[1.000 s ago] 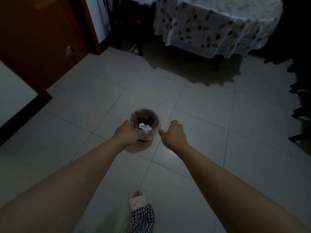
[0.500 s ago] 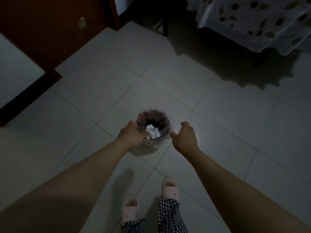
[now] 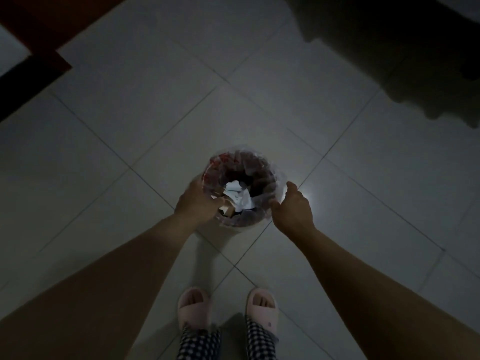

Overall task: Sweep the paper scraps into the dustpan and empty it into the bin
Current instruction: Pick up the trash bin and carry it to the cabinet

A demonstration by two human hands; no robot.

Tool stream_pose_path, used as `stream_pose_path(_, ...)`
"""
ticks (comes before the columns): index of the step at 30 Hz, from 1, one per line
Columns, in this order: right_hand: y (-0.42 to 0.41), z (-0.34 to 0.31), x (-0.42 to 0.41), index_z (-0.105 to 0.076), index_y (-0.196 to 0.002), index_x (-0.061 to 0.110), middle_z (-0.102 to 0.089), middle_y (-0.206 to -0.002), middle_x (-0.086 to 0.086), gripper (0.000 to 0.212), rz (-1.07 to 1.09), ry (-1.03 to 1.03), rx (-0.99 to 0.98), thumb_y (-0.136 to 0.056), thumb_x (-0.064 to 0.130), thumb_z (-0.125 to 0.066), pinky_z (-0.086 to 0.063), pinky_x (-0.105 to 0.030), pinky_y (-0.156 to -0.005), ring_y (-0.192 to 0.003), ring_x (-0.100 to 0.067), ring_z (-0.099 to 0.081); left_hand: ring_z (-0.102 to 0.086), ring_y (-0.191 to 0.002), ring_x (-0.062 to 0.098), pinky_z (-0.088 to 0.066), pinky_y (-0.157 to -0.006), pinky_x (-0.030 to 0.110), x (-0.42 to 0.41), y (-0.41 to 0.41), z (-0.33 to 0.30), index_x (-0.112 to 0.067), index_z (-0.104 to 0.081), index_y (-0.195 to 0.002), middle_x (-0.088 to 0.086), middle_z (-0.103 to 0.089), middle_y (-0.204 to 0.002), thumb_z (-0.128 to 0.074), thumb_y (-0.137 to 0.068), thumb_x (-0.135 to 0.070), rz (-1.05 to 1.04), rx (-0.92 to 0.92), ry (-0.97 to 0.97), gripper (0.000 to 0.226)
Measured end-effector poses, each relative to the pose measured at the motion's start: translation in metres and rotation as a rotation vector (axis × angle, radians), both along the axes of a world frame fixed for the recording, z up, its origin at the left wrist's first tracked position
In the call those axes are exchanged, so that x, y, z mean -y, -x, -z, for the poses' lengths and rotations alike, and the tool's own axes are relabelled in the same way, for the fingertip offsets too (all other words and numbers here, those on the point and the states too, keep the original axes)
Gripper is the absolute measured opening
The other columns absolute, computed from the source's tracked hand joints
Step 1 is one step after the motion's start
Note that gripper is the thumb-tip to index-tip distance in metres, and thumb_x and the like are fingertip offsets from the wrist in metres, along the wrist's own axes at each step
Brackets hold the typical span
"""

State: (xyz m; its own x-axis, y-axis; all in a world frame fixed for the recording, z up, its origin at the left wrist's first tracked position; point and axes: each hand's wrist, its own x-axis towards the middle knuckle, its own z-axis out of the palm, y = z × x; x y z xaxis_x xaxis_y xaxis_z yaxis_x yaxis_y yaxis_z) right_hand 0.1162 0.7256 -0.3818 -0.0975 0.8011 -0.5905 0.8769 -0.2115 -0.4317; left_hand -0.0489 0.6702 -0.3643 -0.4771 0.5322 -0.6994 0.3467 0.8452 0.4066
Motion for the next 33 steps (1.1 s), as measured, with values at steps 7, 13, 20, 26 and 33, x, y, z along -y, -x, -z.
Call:
stream_pose_path(7, 0.013, 0.091, -0.016, -0.044, -0.13, 0.007, -0.061, -0.117, -0.016, 0.045, 0.068, -0.037, 0.027, -0.088, 0.019, -0.052, -0.053, -0.04, -0.084, -0.105, -0.033, -0.059, -0.047, -0.128, 0.031, -0.04, -0.098, 0.031, -0.011, 0.02, 0.102, -0.004, -0.03, -0.143, 0.016, -0.046, -0.141, -0.067, -0.085, -0.029, -0.002, -0.033, 0.047, 0.073)
stream_pose_path(13, 0.021, 0.14, -0.025, -0.045, -0.128, 0.004, -0.06, -0.117, -0.018, 0.043, 0.073, -0.06, 0.078, -0.088, 0.016, -0.053, -0.052, -0.041, -0.083, -0.104, -0.036, -0.06, -0.048, -0.125, 0.034, -0.042, -0.097, 0.032, -0.018, 0.026, 0.156, -0.002, -0.032, -0.14, 0.019, -0.047, -0.139, -0.06, -0.089, -0.03, -0.029, -0.03, 0.027, 0.065)
stream_pose_path(20, 0.021, 0.165, -0.029, -0.035, -0.136, 0.007, -0.055, -0.12, -0.021, 0.049, 0.072, -0.059, 0.14, -0.091, 0.014, -0.051, -0.045, -0.039, -0.081, -0.108, -0.039, -0.056, -0.052, -0.121, 0.037, -0.043, -0.096, 0.036, -0.025, 0.037, 0.18, -0.002, -0.039, -0.135, 0.02, -0.053, -0.133, -0.056, -0.091, -0.02, -0.018, -0.101, 0.068, 0.05)
stream_pose_path(26, 0.022, 0.164, -0.03, -0.029, -0.143, 0.009, -0.052, -0.124, -0.022, 0.054, 0.049, -0.061, 0.133, -0.093, 0.015, -0.05, -0.038, -0.033, -0.074, -0.108, -0.038, -0.056, -0.053, -0.12, 0.037, -0.045, -0.094, 0.036, -0.022, 0.049, 0.182, -0.002, -0.044, -0.131, 0.019, -0.055, -0.131, -0.054, -0.093, -0.024, 0.017, -0.175, 0.067, 0.046)
stream_pose_path(33, 0.041, 0.109, -0.019, -0.032, -0.141, 0.01, -0.052, -0.123, -0.021, 0.051, -0.014, -0.08, 0.144, -0.094, 0.017, -0.051, -0.046, -0.037, -0.083, -0.109, -0.037, -0.056, -0.055, -0.118, 0.036, -0.046, -0.093, 0.035, -0.002, 0.069, 0.137, -0.002, -0.046, -0.129, 0.019, -0.058, -0.128, -0.059, -0.089, -0.026, -0.06, -0.146, 0.064, 0.048)
